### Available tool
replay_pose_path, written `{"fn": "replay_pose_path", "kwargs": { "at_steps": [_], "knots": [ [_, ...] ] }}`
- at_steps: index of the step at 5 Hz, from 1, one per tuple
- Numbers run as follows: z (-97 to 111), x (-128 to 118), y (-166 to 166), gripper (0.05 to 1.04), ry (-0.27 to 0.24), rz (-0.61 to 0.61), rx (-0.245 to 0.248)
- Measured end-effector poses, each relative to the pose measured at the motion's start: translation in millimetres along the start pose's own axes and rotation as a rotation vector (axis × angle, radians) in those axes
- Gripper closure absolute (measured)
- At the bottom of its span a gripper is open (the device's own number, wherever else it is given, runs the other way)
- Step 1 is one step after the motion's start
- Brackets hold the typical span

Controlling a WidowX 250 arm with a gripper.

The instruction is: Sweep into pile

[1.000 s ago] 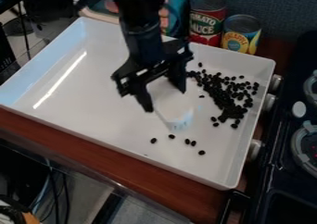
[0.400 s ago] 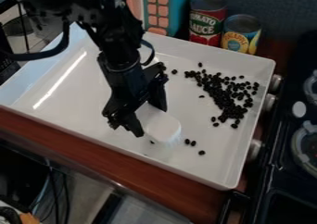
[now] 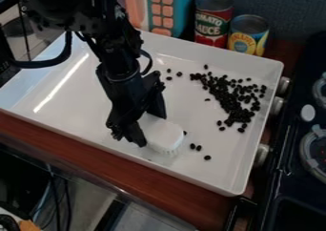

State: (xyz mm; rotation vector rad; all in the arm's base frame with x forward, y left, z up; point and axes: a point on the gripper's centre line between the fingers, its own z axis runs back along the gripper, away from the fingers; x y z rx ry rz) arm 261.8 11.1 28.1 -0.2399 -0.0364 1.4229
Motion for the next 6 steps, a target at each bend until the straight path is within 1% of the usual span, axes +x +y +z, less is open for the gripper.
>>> {"fn": "replay_pose_path", "kwargs": {
  "at_steps": [2, 3, 4, 5, 6],
  "knots": [
    [-0.2, 0.3, -1.2, 0.351, -0.002, -0.005, -0.009],
    [-6.6, -6.1, -2.5, 0.351, -0.001, -0.017, 0.001],
    [-8.5, -13.0, -14.2, 0.351, -0.009, -0.038, -0.015],
    [-12.0, -18.7, -26.5, 0.351, -0.022, -0.040, -0.027],
    [-14.3, -21.0, -40.9, 0.351, -0.029, -0.025, -0.048]
  ]
}}
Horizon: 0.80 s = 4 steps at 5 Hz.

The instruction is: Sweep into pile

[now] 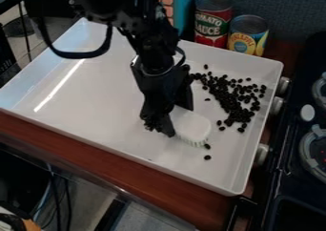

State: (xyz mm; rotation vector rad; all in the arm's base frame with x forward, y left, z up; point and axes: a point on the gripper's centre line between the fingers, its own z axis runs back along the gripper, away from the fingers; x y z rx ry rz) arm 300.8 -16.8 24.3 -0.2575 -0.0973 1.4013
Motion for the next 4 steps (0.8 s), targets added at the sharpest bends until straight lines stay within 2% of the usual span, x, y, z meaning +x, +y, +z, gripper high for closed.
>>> {"fn": "replay_pose_path", "kwargs": {
  "at_steps": [4],
  "knots": [
    [-9.6, -4.4, -50.9, 0.351, -0.018, 0.036, -0.051]
  ]
}}
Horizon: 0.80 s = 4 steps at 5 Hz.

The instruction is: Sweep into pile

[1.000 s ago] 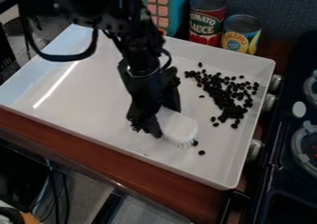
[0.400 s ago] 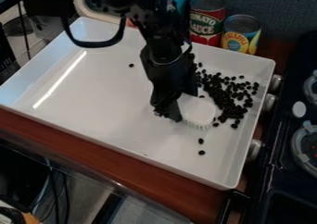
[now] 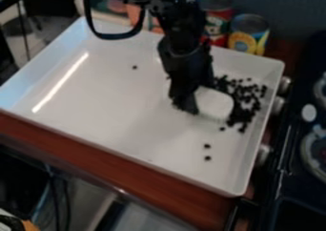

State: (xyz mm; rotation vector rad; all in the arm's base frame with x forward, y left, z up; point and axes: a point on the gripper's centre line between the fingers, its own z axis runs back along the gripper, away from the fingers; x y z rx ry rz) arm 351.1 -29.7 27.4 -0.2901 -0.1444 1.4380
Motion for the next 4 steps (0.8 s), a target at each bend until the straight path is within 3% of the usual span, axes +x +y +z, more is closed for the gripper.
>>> {"fn": "replay_pose_path", "kwargs": {
  "at_steps": [3, 4],
  "knots": [
    [-6.8, 0.5, -29.5, 0.351, -0.020, 0.020, -0.030],
    [2.9, -3.6, -32.8, 0.351, 0.000, 0.021, -0.048]
  ]
}}
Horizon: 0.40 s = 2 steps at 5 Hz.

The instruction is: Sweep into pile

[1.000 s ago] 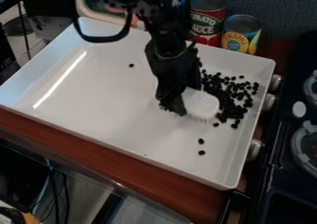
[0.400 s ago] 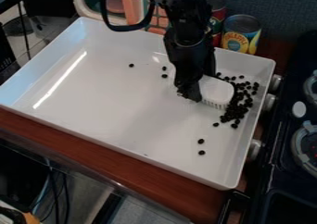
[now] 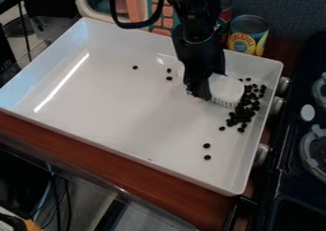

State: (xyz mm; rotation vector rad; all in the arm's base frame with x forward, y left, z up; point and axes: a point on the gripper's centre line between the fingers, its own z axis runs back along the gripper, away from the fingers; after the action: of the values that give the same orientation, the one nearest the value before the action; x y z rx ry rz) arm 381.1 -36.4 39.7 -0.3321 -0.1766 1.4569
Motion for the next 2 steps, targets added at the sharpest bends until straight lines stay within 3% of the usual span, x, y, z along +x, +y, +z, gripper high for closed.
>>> {"fn": "replay_pose_path", "kwargs": {
  "at_steps": [2],
  "knots": [
    [58.3, -3.7, -4.4, 0.351, 0.082, 0.008, -0.088]
  ]
}}
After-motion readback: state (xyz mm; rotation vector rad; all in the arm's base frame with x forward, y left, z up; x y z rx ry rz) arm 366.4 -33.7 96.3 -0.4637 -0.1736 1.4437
